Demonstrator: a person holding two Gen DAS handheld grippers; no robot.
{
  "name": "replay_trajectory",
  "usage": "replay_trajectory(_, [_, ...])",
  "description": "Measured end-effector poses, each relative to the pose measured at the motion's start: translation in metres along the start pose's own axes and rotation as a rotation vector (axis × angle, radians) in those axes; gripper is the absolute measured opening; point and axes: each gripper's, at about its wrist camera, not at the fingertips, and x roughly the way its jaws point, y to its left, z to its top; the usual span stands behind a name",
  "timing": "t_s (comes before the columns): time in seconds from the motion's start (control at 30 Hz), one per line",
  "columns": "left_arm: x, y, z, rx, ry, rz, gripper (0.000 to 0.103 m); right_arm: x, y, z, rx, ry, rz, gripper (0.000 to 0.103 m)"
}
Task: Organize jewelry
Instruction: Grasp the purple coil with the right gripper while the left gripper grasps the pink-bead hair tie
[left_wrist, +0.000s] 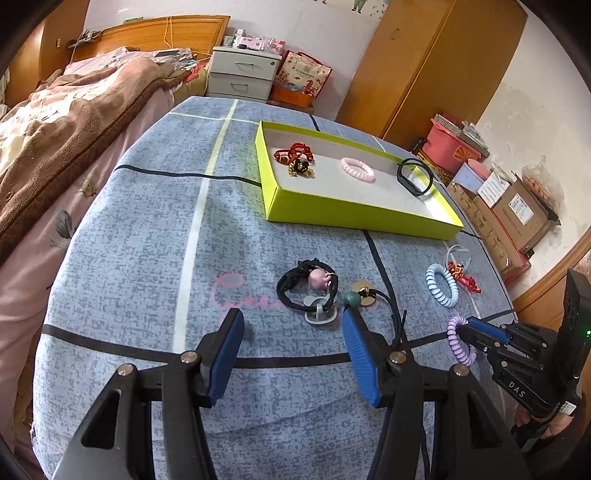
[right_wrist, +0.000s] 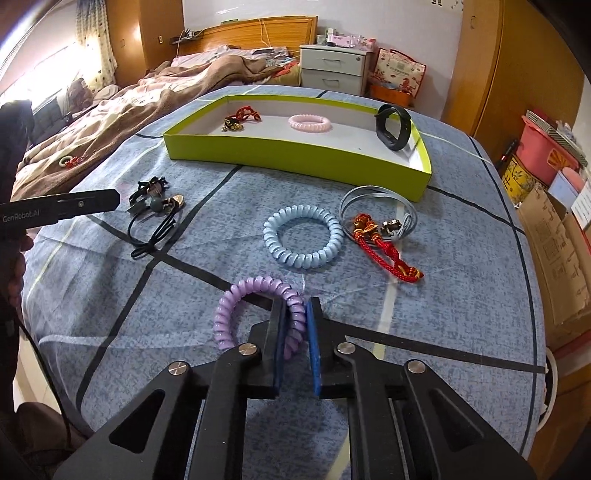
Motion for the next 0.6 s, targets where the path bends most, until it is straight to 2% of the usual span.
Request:
replay_trajectory(0.43, [0.016,-0.015,0.013,0.094,0.021,0.05,0.058,-0.016,-0.025,0.002,0.112,-0.061,-0.02,0.01])
replay_trajectory(0.5, [0.02,-0.014,0.018,0.073,0.018,0.092,0.058,-0.019,-0.028,0.004,0.121,-0.07,-0.02,0.01])
replay_trajectory(0.6, [0.023,-0.012,0.023,0.054,0.015,0.089,0.058,-0.021,-0.029,0.007,0.127,-0.079,-0.017,0.01])
